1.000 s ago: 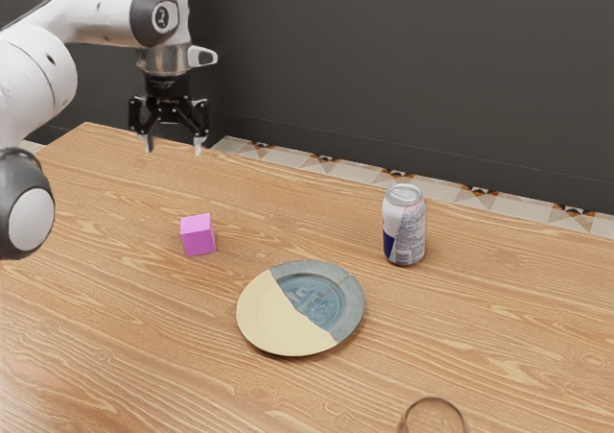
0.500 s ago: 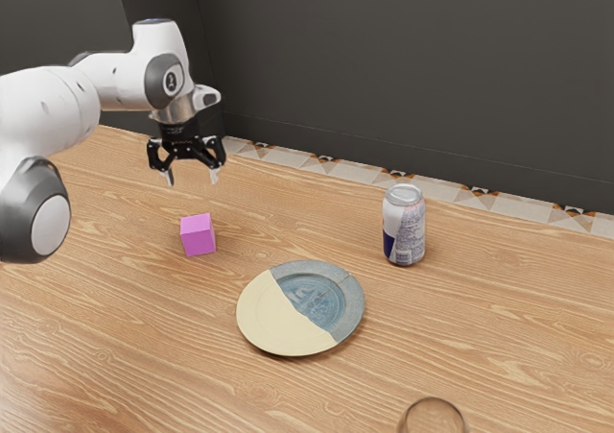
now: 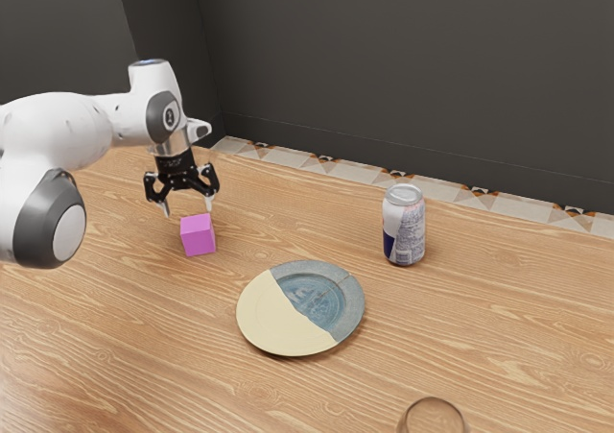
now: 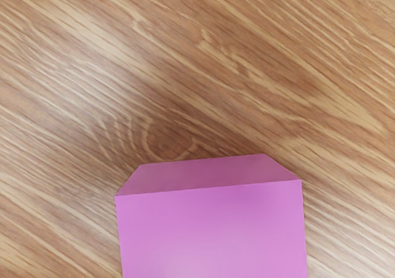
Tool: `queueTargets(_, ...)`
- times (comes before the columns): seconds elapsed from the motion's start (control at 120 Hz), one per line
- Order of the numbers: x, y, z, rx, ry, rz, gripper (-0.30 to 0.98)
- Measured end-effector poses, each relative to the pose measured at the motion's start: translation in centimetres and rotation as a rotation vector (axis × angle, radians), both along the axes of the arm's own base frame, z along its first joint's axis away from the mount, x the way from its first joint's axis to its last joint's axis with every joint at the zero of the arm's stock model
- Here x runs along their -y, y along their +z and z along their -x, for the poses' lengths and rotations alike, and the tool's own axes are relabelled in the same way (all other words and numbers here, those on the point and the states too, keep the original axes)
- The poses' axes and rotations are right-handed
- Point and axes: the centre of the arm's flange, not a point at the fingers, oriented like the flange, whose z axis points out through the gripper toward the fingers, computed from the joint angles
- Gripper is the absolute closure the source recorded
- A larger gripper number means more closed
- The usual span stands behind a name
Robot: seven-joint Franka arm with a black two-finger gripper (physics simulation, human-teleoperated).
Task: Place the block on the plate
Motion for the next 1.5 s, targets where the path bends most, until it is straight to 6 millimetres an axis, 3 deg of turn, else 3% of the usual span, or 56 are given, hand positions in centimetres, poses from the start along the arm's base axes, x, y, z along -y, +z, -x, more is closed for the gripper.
queueTargets(0.258, 0.8, -0.9, -0.2, -0.003, 0.003, 0.013, 0.00)
queueTargets(0.675, 0.8, -5.1, 0.5, -0.038, 0.036, 0.042, 0.01)
queueTargets(0.975, 1.0, -6.0, 0.4, -0.039, 0.053, 0.057, 0.25)
queueTargets(1.075, 0.9, -5.9, 0.4, -0.038, 0.056, 0.054, 0.28)
queueTargets(1.175, 0.9, -4.6, 0.3, -0.022, 0.056, 0.050, 0.30)
queueTargets(1.358, 0.8, 1.7, 1.2, 0.020, 0.032, 0.012, 0.30)
queueTargets(1.5, 4.3, 7.8, 2.2, 0.047, -0.054, -0.015, 0.30)
